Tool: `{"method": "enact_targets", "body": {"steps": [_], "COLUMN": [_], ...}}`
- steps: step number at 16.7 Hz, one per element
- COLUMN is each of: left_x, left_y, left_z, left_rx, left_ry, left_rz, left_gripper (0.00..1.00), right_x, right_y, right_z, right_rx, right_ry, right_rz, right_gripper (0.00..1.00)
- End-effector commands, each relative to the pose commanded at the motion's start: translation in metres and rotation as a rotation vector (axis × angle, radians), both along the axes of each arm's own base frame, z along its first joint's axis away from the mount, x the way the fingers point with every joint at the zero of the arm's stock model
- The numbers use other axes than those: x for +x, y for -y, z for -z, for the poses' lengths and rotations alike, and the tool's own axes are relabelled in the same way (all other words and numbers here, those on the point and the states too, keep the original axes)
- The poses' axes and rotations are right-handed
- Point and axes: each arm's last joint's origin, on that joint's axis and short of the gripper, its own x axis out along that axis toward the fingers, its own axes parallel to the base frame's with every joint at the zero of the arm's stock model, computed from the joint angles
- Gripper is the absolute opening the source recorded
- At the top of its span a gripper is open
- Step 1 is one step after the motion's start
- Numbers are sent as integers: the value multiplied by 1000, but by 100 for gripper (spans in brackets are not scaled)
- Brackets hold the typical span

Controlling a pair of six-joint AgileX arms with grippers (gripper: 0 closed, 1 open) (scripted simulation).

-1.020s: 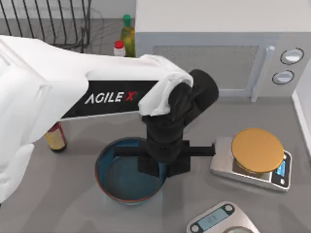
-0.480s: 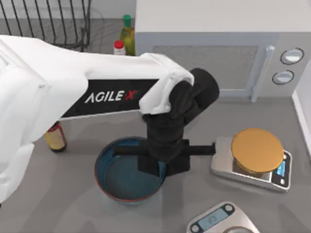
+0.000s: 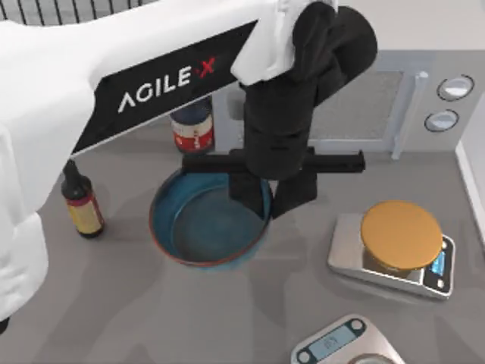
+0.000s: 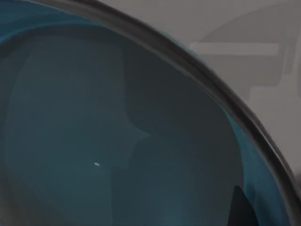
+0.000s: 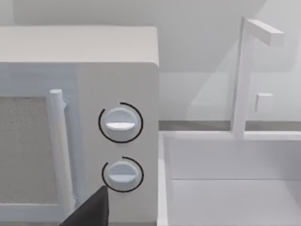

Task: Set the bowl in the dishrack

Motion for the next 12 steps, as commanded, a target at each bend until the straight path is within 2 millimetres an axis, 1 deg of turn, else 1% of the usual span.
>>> {"method": "enact_targets", "body": {"steps": [3,5,6,8,12], "left_x": [-6,-11,-13,-15,-14], "left_y": [-6,-12,-15,-18,-18], "left_z": [-53,-78,-86,-94,-93], "left_rx": [-3,-11,-15,-19,-18], "left_ry": [2,8,12,16,15], "left_rz": [4,6,7,8,6], "left_gripper": [0,0,0,0,0], "right_x": [0,0,0,0,0], "right_y": [0,0,0,0,0], "right_z": [0,0,0,0,0], "right_rx": [0,0,0,0,0], "right_ry": [0,0,0,0,0], "right_rz": [0,0,0,0,0], "right_gripper": [100,100,100,100,100]}}
